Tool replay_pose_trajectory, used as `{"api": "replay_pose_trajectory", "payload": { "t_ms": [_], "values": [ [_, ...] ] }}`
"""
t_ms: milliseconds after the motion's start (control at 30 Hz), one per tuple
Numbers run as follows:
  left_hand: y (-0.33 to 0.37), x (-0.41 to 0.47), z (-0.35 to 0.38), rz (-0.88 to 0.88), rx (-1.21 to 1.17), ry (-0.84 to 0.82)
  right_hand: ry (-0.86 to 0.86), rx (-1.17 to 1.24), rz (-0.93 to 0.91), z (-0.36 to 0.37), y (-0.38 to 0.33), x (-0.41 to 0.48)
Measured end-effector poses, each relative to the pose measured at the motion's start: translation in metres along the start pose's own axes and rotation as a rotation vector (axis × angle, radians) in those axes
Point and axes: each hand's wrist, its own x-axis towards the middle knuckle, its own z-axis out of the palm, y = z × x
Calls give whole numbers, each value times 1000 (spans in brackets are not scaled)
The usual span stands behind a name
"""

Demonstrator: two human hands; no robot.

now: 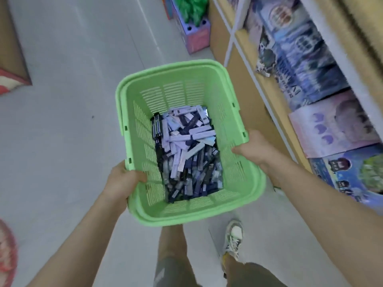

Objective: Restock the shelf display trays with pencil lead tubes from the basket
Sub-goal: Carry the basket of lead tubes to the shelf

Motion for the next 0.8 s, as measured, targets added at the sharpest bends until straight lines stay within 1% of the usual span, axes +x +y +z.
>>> {"api": "replay_pose_trajectory", "payload": {
  "t_ms": [133, 267, 400, 467, 600, 800],
  "values": [
    [76, 24, -92, 122, 3, 18, 62, 44, -38, 16, -123, -22],
    [156, 49, -173, 179, -65, 27, 98, 106, -69, 30, -236, -31],
    [238, 80, -227, 269, 26, -15, 101, 96, -123, 34, -338, -19],
    [279, 98, -248, 309, 61, 23, 129, 78, -193, 32, -389, -6],
    [362, 137, -282, 406, 11, 60, 156, 48, -337, 23, -483, 46],
    [495, 208, -326, 477, -29, 113, 153, -38, -389, 8, -629, 143]
  ]
}}
